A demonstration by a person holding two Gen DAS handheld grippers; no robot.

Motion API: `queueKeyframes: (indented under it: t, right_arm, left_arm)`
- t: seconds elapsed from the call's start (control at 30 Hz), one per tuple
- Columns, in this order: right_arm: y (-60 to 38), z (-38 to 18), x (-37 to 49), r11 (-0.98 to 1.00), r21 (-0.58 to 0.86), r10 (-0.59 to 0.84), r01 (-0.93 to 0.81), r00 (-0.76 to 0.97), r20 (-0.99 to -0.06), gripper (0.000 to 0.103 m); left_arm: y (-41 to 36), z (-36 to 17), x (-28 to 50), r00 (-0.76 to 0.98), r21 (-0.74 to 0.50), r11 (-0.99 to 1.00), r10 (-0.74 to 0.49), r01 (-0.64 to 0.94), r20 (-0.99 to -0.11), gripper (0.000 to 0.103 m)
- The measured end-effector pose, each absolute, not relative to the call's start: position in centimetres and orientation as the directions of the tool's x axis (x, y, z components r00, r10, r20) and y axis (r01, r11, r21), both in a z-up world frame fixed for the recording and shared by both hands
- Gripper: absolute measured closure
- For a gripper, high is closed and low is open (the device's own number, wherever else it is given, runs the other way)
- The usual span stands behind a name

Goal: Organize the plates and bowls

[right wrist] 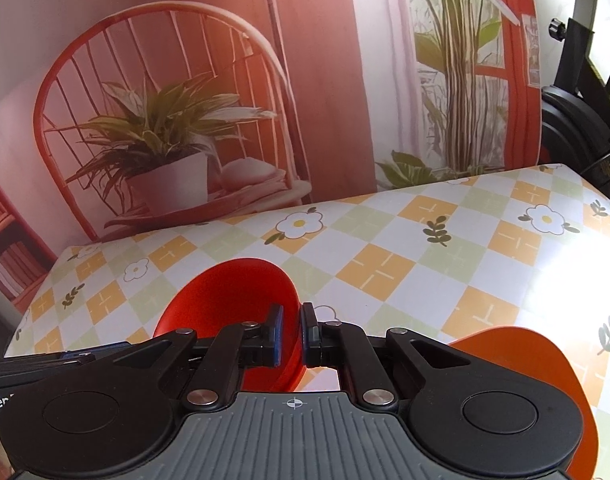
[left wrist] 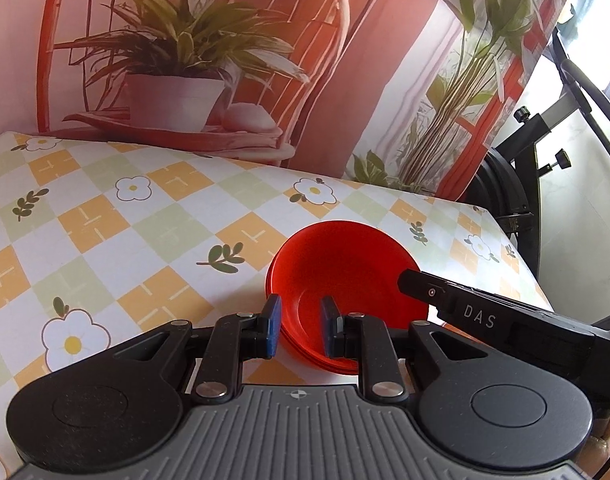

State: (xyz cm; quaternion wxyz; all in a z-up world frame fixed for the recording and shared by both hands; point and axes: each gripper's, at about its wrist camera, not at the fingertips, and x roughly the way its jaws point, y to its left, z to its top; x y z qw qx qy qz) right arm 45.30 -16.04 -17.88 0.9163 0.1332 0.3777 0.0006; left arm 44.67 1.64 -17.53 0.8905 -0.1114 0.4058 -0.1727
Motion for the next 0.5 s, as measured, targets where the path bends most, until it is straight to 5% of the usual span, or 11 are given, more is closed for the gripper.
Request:
queueKeyframes:
  t: [0.5]
  right_arm:
    - [-16.5, -19.4, 46.2, 0.965, 0.234, 0.092, 0.118, 0.684, -0.724, 0.086]
  left_arm:
    - [2.4, -18.8, 45.6, 0.609, -0.402, 0.906, -0.394, 0.133, -0.689, 0.081]
